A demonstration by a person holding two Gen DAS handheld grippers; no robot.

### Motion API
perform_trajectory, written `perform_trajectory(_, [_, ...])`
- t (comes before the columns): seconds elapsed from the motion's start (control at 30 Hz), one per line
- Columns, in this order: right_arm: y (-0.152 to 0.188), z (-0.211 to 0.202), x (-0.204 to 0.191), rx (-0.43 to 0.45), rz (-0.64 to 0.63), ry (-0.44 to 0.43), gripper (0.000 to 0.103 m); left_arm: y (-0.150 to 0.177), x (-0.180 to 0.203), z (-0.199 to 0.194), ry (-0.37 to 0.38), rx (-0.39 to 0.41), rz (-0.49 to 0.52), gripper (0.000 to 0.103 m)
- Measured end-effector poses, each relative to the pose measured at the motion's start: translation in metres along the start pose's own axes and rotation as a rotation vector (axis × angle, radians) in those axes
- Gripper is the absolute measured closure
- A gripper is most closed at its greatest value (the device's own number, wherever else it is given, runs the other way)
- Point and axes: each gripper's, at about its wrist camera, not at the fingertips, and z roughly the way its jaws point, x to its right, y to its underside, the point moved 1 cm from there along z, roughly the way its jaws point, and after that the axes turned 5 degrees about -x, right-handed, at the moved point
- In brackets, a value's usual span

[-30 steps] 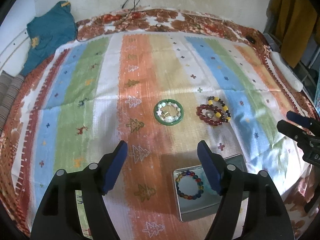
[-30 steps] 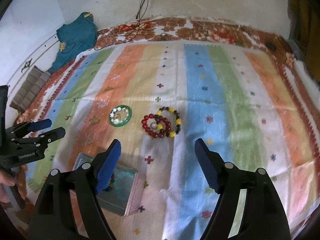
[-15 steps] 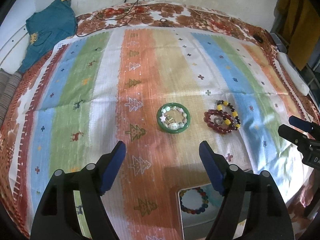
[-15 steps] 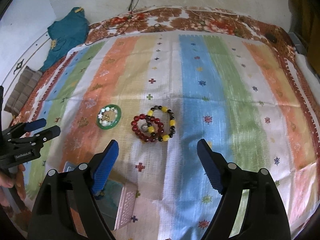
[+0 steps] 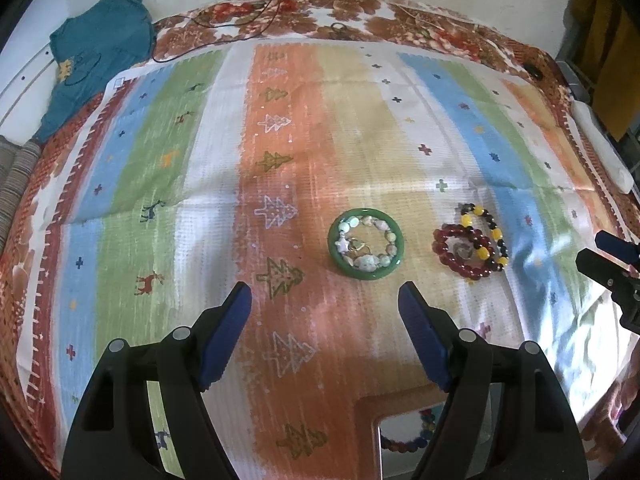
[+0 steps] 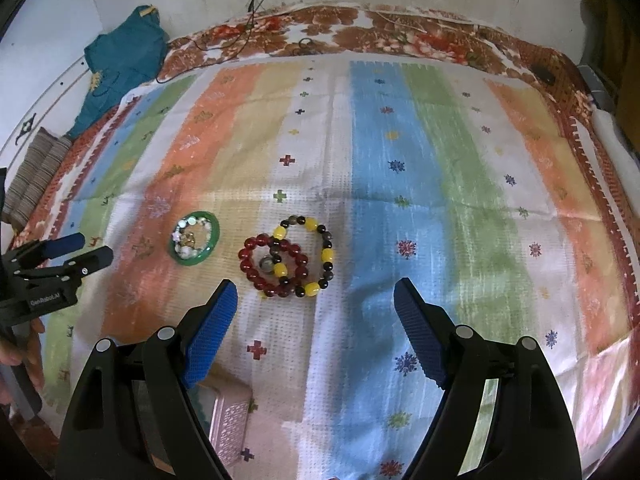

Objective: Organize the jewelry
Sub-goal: 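Move both tools toward the green bangle and the beaded bracelets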

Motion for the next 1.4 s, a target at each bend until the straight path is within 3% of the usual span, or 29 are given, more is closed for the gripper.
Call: perform_trajectory(1.4, [-0.025, 0.08, 0.011, -0.123, -0.031, 0.067, 0.022, -0.037, -0.006, 0.079, -0.02, -0.111, -0.001, 0.027])
